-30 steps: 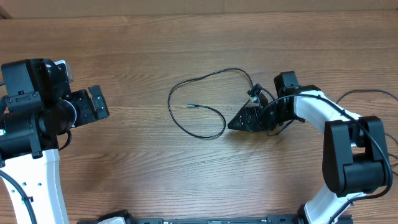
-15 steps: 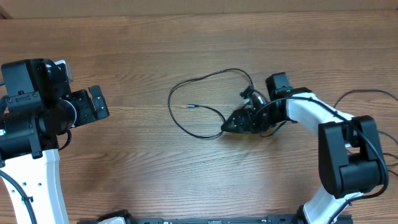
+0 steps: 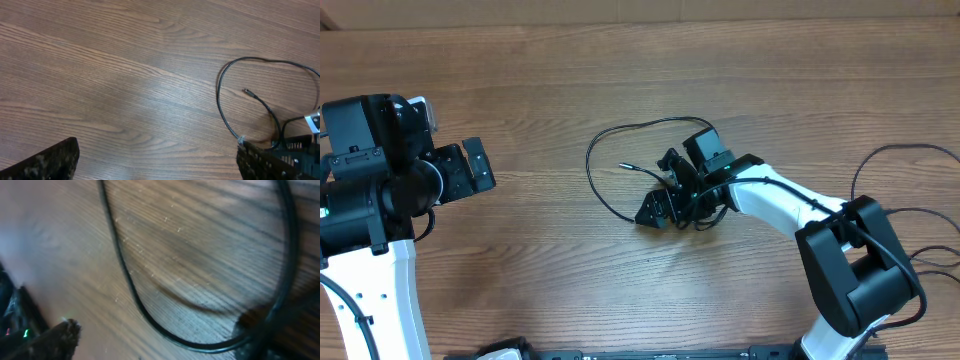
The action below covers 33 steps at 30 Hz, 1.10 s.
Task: Untangle cables
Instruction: 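Reach the right gripper to the last black cable at center, then grasp the last cable with the right gripper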
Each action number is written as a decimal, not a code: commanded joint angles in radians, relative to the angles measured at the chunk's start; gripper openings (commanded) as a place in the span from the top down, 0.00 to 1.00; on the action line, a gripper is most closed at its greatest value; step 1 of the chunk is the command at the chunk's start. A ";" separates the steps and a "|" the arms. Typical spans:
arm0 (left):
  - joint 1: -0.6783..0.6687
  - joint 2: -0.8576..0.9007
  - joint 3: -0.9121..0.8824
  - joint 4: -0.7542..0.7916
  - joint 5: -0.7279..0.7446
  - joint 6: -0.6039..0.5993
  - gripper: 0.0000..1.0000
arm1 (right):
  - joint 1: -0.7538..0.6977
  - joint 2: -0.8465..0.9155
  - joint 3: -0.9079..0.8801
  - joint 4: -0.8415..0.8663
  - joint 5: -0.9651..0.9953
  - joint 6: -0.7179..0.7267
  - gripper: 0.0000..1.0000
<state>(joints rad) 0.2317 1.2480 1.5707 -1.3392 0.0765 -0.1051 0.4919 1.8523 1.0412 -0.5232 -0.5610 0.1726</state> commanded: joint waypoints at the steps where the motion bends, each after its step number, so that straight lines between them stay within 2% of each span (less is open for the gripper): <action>1: 0.005 -0.011 0.008 0.002 -0.006 0.000 0.00 | 0.008 0.005 -0.008 -0.001 0.216 0.197 0.09; 8: 0.005 -0.011 0.008 0.002 -0.006 0.000 0.00 | 0.008 0.005 -0.008 0.006 0.307 0.382 0.12; 18: 0.005 -0.011 0.008 0.002 -0.006 0.000 0.00 | 0.013 0.005 -0.008 -0.031 0.407 0.380 0.27; 26: 0.005 -0.011 0.008 0.002 -0.006 0.000 0.00 | 0.013 0.005 -0.008 -0.072 0.502 0.376 0.29; 33: 0.005 -0.011 0.008 0.002 -0.006 0.000 0.00 | 0.035 0.005 -0.008 -0.092 0.567 0.343 0.40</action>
<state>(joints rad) 0.2317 1.2480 1.5707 -1.3392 0.0765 -0.1051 0.5087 1.8278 1.0592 -0.5961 -0.0982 0.5289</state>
